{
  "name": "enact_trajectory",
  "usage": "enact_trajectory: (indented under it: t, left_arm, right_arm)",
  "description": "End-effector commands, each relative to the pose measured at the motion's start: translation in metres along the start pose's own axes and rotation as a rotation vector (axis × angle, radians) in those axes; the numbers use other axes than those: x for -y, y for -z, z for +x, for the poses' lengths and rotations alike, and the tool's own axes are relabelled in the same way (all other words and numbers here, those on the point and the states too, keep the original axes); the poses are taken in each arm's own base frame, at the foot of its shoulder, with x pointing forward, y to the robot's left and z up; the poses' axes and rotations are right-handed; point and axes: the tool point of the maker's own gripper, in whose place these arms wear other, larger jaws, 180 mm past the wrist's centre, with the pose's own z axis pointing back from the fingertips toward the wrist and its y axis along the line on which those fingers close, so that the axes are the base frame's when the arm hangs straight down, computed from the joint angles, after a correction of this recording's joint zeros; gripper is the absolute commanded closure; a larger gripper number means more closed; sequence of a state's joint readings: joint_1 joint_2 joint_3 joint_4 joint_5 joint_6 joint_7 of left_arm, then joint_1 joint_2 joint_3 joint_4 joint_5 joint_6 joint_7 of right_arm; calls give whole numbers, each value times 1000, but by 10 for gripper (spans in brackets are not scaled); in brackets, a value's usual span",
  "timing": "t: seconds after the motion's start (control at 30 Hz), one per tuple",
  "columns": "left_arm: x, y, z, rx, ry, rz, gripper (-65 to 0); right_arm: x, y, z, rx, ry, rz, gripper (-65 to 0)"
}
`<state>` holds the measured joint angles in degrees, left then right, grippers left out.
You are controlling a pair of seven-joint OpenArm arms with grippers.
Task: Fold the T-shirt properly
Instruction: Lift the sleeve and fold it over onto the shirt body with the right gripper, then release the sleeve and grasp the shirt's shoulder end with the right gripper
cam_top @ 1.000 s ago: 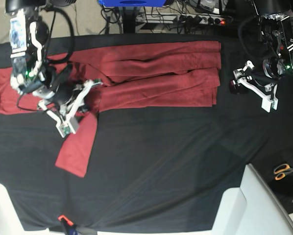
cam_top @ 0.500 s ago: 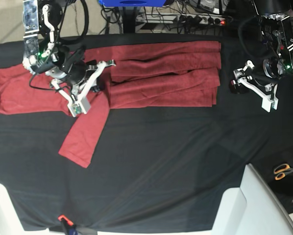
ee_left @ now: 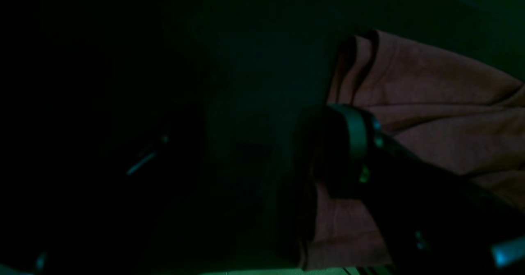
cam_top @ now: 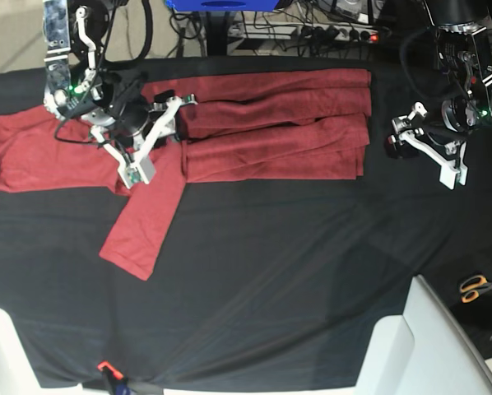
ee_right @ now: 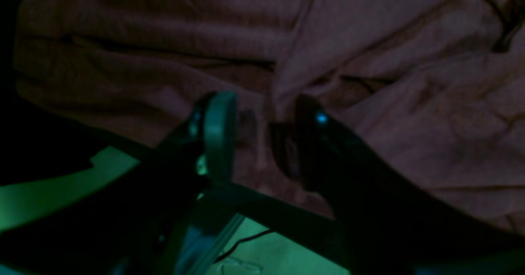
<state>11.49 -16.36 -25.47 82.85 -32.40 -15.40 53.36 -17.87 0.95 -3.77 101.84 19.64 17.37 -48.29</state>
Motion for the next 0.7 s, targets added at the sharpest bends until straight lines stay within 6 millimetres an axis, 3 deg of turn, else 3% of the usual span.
enact_trajectory:
  t: [0.0, 0.13, 0.23, 0.37, 0.43, 0.57, 0.67]
  left_arm:
    - [-2, -5, 13, 35, 16, 0, -429]
    - [-3, -5, 11, 31, 16, 1, -429]
    - [-5, -8, 11, 36, 14, 7, -429]
    - [-5, -19, 9, 54, 33, 15, -429]
    - [-8, -32, 9, 79, 44, 29, -429]
    - [3, -57, 10, 123, 186, -15, -429]
    - [-6, -72, 5, 135, 232, -7, -429]
  right_arm:
    - [-3, -8, 20, 67, -19, 10, -236]
    - [-2, -23, 51, 154, -60, -9, -237]
    - [26, -24, 85, 174, -85, -66, -242]
    - [92, -1, 124, 133, 43, -141, -242]
    - [121, 18, 133, 89, 136, -139, -243]
    - [162, 47, 141, 49, 316, -117, -246]
    - [176, 64, 140, 60, 389, -112, -317]
